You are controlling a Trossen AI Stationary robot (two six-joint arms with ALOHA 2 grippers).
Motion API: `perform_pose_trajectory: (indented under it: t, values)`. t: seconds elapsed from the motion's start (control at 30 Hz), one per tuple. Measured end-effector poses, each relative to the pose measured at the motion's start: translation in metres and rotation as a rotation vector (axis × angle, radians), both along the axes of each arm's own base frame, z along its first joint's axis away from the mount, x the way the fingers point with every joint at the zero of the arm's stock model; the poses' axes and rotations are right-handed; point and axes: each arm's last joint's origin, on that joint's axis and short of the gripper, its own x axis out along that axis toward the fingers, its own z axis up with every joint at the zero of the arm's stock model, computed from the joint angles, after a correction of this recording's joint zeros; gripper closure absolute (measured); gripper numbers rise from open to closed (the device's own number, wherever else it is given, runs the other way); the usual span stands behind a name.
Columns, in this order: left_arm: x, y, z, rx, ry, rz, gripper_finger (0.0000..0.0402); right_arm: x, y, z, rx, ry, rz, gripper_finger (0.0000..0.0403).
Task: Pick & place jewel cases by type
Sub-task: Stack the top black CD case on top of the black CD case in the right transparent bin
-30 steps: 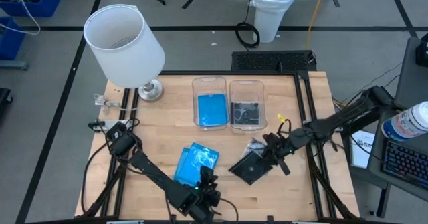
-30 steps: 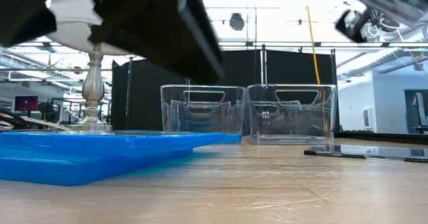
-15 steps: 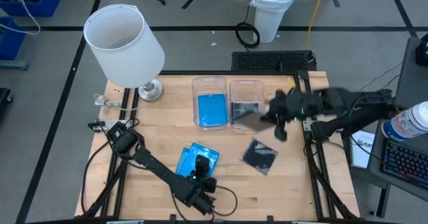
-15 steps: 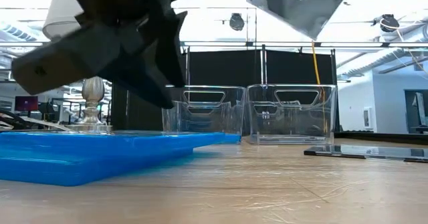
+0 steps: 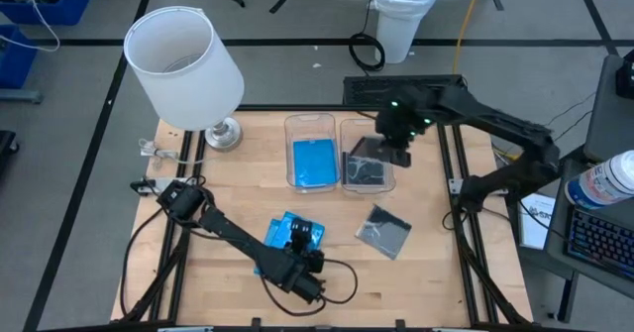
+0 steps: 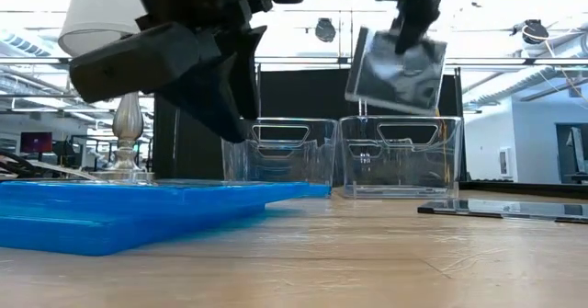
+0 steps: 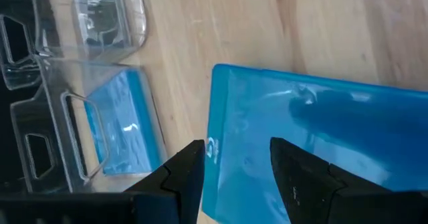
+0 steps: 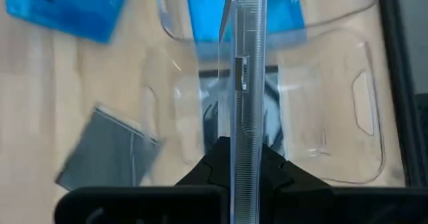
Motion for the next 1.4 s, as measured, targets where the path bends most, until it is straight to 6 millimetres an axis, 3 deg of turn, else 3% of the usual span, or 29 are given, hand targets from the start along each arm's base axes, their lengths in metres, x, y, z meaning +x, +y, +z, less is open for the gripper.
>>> perform_pose_trajectory:
  t: [0.23,0.47,0.63,0.97,1.4]
  values:
    - [-0.004,-0.007,0.0,-0.017,-0.023,0.019,0.0227,0.026,-0.037,-0.047,0.058,0.169,0.067,0.039]
    - [-0.009,-0.015,0.0,-0.028,-0.048,0.032,0.0227,0.042,-0.051,-0.074,0.135,0.194,0.135,0.039]
    - [-0.01,-0.016,0.0,-0.028,-0.048,0.035,0.0227,0.042,-0.051,-0.072,0.128,0.182,0.135,0.039]
    - [-0.006,-0.009,0.0,-0.026,-0.049,0.053,0.0227,0.048,-0.041,-0.045,0.101,0.118,0.128,0.039]
    - [-0.01,-0.014,0.0,-0.021,-0.042,0.033,0.0227,0.062,-0.034,-0.055,0.238,0.099,0.087,0.039]
